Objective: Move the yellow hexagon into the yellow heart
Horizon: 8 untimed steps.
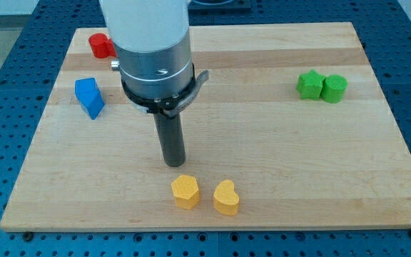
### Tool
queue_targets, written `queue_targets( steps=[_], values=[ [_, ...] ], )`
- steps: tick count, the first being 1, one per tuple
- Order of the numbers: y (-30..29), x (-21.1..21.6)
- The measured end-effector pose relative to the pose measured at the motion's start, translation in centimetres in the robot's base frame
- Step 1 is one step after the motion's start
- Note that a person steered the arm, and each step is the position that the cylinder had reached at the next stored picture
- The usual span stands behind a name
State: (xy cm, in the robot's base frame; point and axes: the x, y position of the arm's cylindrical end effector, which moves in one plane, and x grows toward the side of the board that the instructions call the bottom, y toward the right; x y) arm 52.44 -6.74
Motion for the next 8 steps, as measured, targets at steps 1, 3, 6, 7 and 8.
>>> queue_targets(
  steps=[1, 3, 6, 7, 8],
  values=[
    [-0.8, 0.1],
    [-0.7, 1.4],
    [0.6, 3.0],
    [0.6, 3.3],
    [0.9, 4.1]
  ],
)
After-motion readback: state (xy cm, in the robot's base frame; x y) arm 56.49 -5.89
